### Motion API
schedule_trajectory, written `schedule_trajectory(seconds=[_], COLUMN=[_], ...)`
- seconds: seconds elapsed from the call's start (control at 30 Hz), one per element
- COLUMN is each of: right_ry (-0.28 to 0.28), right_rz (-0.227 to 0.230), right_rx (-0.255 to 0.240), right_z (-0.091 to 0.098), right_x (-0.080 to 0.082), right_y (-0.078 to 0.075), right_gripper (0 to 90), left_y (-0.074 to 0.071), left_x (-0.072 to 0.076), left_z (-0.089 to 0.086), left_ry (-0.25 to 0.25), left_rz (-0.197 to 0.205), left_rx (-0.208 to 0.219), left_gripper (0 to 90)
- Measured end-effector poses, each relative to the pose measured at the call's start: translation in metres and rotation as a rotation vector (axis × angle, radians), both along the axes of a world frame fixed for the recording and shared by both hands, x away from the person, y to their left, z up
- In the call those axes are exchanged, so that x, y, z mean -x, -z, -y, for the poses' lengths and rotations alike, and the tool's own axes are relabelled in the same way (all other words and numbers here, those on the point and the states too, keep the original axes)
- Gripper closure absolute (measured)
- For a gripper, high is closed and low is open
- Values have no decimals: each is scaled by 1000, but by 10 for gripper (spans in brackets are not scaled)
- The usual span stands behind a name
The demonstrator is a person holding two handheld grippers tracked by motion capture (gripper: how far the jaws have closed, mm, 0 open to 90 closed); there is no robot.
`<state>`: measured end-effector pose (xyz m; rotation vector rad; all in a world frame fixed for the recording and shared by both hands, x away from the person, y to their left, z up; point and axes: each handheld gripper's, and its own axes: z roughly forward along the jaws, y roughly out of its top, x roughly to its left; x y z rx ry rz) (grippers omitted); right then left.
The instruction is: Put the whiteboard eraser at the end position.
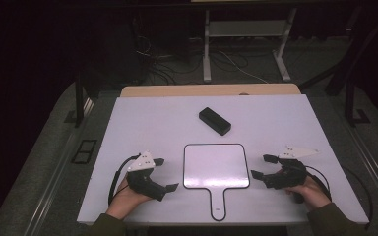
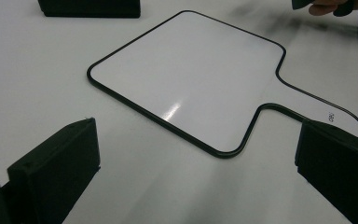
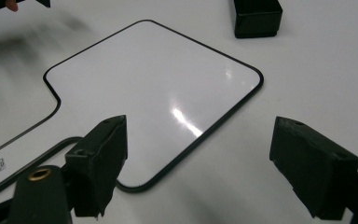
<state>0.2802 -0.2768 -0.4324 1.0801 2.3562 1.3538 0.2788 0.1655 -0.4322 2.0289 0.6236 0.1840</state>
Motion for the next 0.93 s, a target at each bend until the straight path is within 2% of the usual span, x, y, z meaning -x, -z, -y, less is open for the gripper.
schedule_trajectory(seconds=[0.47,0.93], right_ry=[2,-11], right_rz=[-21,-29], right_rx=[-3,3], right_z=[19,20], right_x=[20,20], right_y=[8,10], right_gripper=[179,179], left_y=[0,1], left_x=[1,0], left_z=[-1,-1], left_ry=[-5,-3], left_rz=[2,1], left_rx=[1,-9], left_gripper=[0,0])
